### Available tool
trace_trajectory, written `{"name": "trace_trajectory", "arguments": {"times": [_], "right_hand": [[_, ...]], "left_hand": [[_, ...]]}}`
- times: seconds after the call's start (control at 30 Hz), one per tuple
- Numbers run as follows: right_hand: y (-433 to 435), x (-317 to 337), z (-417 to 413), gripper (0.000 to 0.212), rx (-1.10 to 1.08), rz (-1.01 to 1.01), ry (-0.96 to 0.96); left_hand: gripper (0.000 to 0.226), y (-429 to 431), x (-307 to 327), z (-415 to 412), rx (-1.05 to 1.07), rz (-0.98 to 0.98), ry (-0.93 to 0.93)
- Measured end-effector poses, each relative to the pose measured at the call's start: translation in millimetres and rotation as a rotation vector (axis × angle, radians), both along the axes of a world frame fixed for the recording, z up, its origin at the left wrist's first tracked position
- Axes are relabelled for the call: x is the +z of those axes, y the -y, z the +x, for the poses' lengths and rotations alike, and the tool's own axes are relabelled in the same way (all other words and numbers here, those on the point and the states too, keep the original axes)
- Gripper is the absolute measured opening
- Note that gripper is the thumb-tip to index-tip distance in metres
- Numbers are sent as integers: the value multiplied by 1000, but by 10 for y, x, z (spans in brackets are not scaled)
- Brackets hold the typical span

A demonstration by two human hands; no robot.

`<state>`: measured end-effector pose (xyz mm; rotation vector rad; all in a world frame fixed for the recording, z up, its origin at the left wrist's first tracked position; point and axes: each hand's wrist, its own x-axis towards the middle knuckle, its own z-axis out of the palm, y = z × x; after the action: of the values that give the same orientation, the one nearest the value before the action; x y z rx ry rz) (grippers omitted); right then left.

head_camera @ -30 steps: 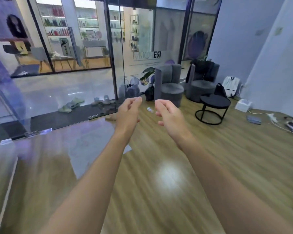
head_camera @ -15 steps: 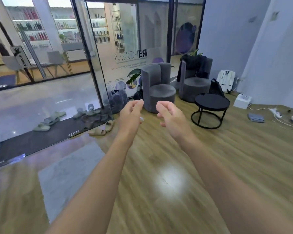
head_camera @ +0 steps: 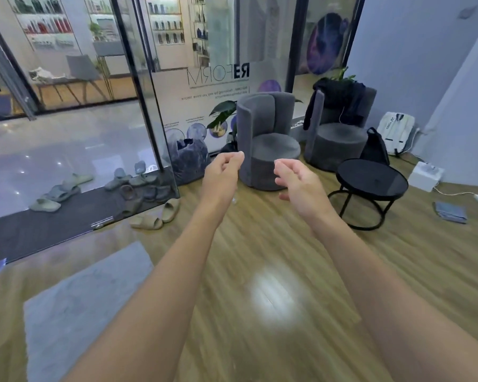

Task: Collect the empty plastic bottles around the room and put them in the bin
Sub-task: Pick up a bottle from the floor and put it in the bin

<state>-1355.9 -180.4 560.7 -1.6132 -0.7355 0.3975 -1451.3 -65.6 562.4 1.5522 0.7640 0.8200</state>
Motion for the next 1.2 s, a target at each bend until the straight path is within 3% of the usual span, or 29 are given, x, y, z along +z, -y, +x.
{"name": "trace_trajectory", "arguments": {"times": [0.6, 0.9, 1.2], "right_hand": [[-3194, -247, 3430, 24, 139, -83, -10], [-4911, -545, 4555, 30, 197, -125, -27], [-6478, -896, 5693, 30, 165, -236, -84]], "left_hand": [[9, -3045, -306, 3381, 73, -19, -85], [25, -4728, -632, 4517, 137, -31, -114], [12, -6390, -1063, 5711, 112, -158, -156]]}}
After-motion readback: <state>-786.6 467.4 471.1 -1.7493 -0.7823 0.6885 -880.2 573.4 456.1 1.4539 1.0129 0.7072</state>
